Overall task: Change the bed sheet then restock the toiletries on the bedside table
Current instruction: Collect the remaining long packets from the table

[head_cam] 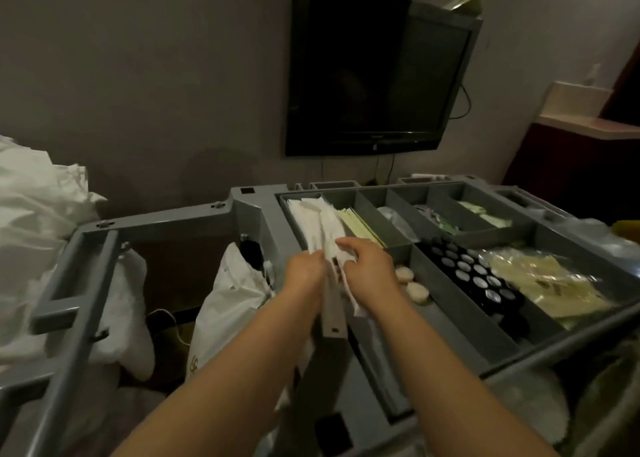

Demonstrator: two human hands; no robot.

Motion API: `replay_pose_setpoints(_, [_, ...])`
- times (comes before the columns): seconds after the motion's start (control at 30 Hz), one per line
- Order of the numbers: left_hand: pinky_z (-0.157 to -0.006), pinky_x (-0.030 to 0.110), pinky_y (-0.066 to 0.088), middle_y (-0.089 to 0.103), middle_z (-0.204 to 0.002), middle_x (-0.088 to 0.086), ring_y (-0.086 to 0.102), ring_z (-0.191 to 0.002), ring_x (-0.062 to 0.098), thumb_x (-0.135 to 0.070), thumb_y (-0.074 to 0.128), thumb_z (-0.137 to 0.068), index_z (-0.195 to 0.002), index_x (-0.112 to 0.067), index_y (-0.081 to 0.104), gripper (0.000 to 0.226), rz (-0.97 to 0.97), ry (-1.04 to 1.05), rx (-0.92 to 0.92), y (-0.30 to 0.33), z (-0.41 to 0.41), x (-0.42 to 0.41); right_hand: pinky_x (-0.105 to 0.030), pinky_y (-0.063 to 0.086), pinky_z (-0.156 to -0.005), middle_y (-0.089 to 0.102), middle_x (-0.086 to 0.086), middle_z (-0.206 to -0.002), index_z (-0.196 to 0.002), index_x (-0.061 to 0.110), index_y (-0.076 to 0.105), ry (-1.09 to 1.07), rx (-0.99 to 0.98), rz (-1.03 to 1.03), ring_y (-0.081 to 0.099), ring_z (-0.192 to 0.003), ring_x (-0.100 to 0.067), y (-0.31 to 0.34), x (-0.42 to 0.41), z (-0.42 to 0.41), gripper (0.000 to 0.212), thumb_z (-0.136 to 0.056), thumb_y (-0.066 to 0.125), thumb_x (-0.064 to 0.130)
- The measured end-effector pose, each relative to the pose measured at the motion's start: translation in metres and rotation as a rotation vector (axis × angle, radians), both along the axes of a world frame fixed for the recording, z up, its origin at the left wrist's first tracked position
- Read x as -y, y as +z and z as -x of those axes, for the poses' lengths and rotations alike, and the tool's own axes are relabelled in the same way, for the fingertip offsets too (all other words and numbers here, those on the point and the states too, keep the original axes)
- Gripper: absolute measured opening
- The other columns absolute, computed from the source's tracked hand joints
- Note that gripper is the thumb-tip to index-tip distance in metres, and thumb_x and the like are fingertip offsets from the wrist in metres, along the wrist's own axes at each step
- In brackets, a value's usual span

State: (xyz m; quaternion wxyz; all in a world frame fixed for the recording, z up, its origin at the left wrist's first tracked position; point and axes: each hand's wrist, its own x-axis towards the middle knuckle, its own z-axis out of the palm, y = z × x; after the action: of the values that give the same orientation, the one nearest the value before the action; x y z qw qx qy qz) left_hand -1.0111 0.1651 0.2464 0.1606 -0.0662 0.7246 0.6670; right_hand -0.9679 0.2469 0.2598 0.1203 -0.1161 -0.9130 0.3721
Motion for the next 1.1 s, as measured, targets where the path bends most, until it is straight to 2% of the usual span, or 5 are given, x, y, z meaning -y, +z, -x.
replay_pose_setpoints(0.33, [-0.083, 0.034, 0.042, 0.046, -0.139, 0.018, 0.049, -0.119, 0.036, 0.003, 0.043, -0.092, -0.142, -0.004, 0.035, 0.052, 0.305, 0.302, -0.1, -0.018, 0.131, -0.049, -0.028, 0.038, -0.1, 0.043, -0.007, -0.142, -0.137, 0.012, 0.047, 0.223, 0.151, -0.028, 0.044, -0.126, -0.024, -0.019, -0.07, 0.153, 0.044, -0.094, 0.04, 0.001])
replay_pose_setpoints(0.47, [-0.096, 0.038, 0.041, 0.052, -0.129, 0.012, 0.051, -0.116, 0.028, -0.014, 0.05, -0.095, -0.136, -0.013, 0.041, 0.042, 0.387, 0.348, -0.158, -0.024, 0.155, -0.074, -0.036, 0.04, -0.101, 0.048, -0.011, -0.132, -0.134, 0.02, 0.05, 0.384, 0.234, -0.225, 0.046, -0.119, -0.029, -0.025, -0.077, 0.18, 0.036, -0.099, 0.041, 0.019])
replay_pose_setpoints(0.77, [-0.112, 0.057, -0.01, -0.002, -0.16, 0.001, -0.013, -0.145, 0.027, -0.032, 0.035, -0.1, -0.15, -0.024, 0.017, 0.054, 1.357, -0.195, -0.328, -0.035, 0.14, -0.067, -0.049, 0.005, -0.116, 0.008, 0.005, -0.159, -0.149, 0.023, 0.019, 0.675, 0.28, -0.49, -0.001, -0.146, -0.022, -0.038, -0.116, 0.195, 0.05, -0.101, 0.03, 0.027])
replay_pose_setpoints(0.93, [-0.107, 0.061, -0.015, -0.007, -0.159, -0.004, -0.014, -0.145, 0.03, -0.036, 0.019, -0.102, -0.152, -0.029, 0.001, 0.053, 1.413, -0.254, -0.224, -0.04, 0.139, -0.063, -0.052, 0.001, -0.115, 0.0, 0.005, -0.159, -0.151, 0.023, 0.01, 0.664, 0.298, -0.573, -0.006, -0.146, -0.025, -0.042, -0.111, 0.196, 0.055, -0.101, 0.031, 0.029])
replay_pose_setpoints(1.1, [-0.113, 0.057, -0.006, 0.014, -0.158, 0.002, -0.004, -0.146, 0.028, -0.032, 0.033, -0.1, -0.148, -0.024, 0.023, 0.05, 1.342, -0.174, -0.274, -0.034, 0.132, -0.06, -0.047, 0.012, -0.115, 0.014, -0.002, -0.157, -0.149, 0.026, 0.018, 0.59, 0.196, -0.541, 0.011, -0.143, -0.026, -0.035, -0.106, 0.189, 0.056, -0.097, 0.038, 0.032])
